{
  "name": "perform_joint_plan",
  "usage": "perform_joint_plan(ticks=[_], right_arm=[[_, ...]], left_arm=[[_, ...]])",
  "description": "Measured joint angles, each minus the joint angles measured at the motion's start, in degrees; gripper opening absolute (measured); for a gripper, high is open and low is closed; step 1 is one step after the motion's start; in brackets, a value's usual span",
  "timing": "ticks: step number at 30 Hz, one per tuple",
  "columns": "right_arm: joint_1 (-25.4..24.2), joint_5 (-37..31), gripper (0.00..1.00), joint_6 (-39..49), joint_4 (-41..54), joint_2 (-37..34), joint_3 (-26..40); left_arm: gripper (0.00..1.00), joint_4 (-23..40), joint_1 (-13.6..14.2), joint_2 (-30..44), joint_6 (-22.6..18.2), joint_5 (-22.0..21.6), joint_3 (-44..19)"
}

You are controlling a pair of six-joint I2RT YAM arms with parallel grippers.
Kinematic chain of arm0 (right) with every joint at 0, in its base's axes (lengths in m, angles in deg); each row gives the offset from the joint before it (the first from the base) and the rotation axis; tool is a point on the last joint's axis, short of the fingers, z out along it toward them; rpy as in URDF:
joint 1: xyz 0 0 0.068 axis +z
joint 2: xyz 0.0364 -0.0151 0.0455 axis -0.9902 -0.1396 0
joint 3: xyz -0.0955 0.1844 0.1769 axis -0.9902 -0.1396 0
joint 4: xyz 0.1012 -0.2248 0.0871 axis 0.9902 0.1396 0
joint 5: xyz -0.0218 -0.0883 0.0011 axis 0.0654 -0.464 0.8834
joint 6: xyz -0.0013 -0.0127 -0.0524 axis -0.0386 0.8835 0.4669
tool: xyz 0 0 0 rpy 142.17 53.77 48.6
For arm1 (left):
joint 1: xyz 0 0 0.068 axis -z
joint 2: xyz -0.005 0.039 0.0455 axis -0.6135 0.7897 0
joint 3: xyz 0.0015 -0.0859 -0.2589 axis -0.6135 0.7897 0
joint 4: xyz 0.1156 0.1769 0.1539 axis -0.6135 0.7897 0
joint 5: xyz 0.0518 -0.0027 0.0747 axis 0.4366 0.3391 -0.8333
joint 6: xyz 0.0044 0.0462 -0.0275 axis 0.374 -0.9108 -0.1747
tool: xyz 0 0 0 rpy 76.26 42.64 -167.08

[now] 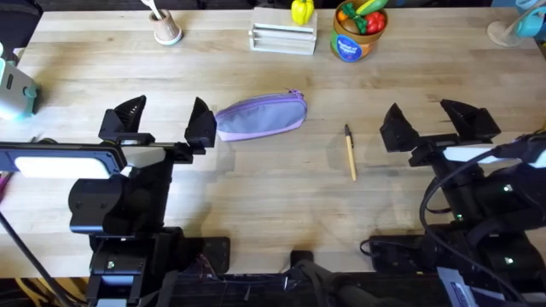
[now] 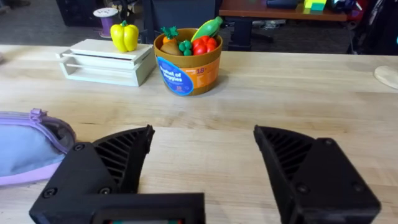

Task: Unzip the bag, pick up the pens from the table one at a time and place them inside, then zip the bag closed.

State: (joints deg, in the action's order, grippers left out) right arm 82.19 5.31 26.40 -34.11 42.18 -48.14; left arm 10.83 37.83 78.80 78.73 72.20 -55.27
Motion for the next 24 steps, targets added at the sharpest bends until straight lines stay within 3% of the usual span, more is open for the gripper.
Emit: perform_joint_plan(ticks=[19,24], right_arm=[[0.0,1.5,0.996,-0.5,0.5,0.0,0.1],[0.0,3.7,0.996,-3.3,7.3,-0.1,3.3]], left_arm=[[0.994,1.0,0.2,0.0,0.0,0.7,0.0],[0.991,7.4,0.2,0.1,0.0,2.6,-2.5]])
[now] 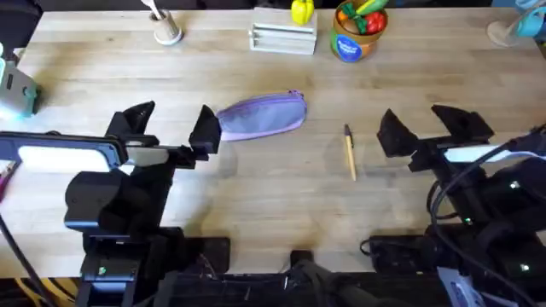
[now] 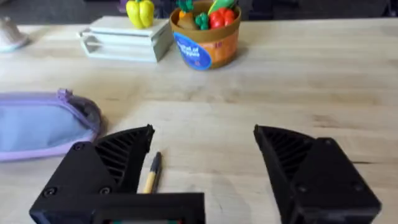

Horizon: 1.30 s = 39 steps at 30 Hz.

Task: Unzip the bag, pick up the pens from the table one at a time and place them inside, then zip the bag closed.

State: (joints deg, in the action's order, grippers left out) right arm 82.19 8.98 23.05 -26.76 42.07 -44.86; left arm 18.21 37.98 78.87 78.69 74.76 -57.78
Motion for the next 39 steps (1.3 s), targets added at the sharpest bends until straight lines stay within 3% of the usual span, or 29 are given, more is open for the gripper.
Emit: perform_joint_plan(ticks=[6,16,23,28,34,39], right_arm=[[0.0,1.1,0.996,0.5,12.9,-4.0,9.5],[0.0,4.5,0.996,5.0,18.9,-22.7,34.2],[0.0,9.3,0.996,6.4,23.3,-35.7,45.9],[0.0,14.8,0.995,6.6,24.6,-42.3,50.7],[0.0,19.0,0.995,7.5,24.5,-45.4,52.6],[0.0,19.9,0.995,7.7,24.7,-46.0,52.6]], left_arm=[[0.991,7.5,0.0,4.9,-1.6,0.6,-12.7],[0.991,28.0,0.0,28.1,-12.6,3.9,-43.5],[0.992,39.5,0.0,39.3,-19.5,4.5,-59.9],[0.992,45.6,0.0,42.1,-29.2,6.6,-63.7],[0.993,53.0,0.0,42.3,-46.0,12.1,-63.7],[0.993,53.3,0.0,42.3,-53.0,13.8,-63.7]])
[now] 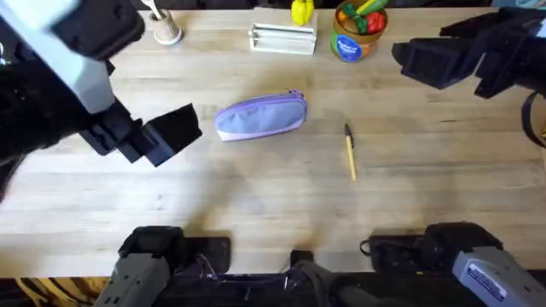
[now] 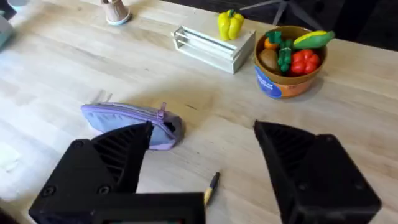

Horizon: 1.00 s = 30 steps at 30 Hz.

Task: Unzip the bag, pick up the pens from the table one at a time and place them inside, then zip the bag closed.

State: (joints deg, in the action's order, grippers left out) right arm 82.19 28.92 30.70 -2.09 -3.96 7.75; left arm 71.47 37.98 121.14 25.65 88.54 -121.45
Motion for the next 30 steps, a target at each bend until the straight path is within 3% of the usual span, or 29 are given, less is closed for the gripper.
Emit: perform_joint_plan(ticks=[11,25,29,30], right_arm=[[0.0,0.4,0.996,0.5,0.0,0.0,0.0],[0.0,0.4,0.997,5.4,3.9,0.0,0.0],[0.0,0.4,0.997,8.8,9.5,0.0,0.0],[0.0,0.4,0.997,12.0,12.0,0.0,0.0]], left_arm=[[0.99,7.7,0.0,2.1,-5.8,1.9,0.0],[0.993,10.0,-0.1,23.4,-20.3,8.1,0.8],[0.993,9.6,-2.0,29.2,-22.7,11.7,0.8],[0.993,9.6,-4.8,32.8,-25.6,14.8,0.8]])
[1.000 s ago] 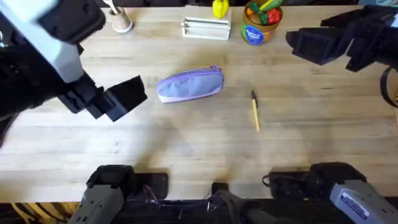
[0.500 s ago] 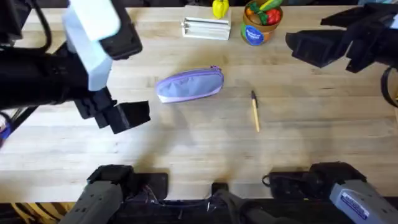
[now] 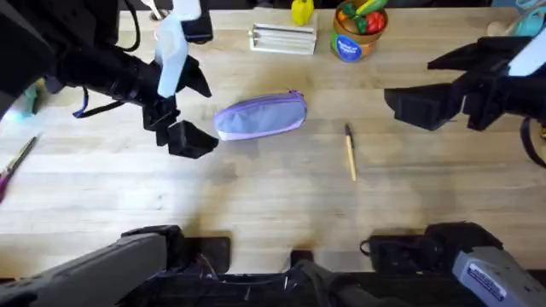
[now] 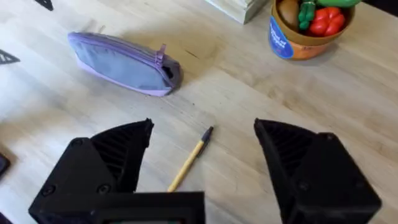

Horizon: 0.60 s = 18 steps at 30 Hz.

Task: Unzip the bag, pick up the pens from the table one at a time and place them inside, then zip the bag closed.

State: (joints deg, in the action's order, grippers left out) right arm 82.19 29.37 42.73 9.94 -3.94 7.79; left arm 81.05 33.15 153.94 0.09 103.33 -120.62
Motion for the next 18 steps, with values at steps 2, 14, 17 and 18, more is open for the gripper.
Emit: perform_joint_plan(ticks=[2,14,17,18], right_arm=[[0.0,0.0,0.997,1.7,0.3,0.0,0.0],[0.0,0.0,0.997,4.3,0.3,0.0,0.0],[0.0,0.0,0.997,4.3,0.3,0.0,0.0],[0.0,0.0,0.997,4.3,0.3,0.0,0.0]], left_arm=[[0.993,0.0,-2.0,2.1,-2.0,1.8,0.0],[0.993,-5.5,-8.0,12.7,-9.8,11.5,0.0],[0.993,-6.7,-8.0,15.1,-10.2,14.9,0.0],[0.993,-6.7,-7.9,16.0,-10.3,15.9,0.0]])
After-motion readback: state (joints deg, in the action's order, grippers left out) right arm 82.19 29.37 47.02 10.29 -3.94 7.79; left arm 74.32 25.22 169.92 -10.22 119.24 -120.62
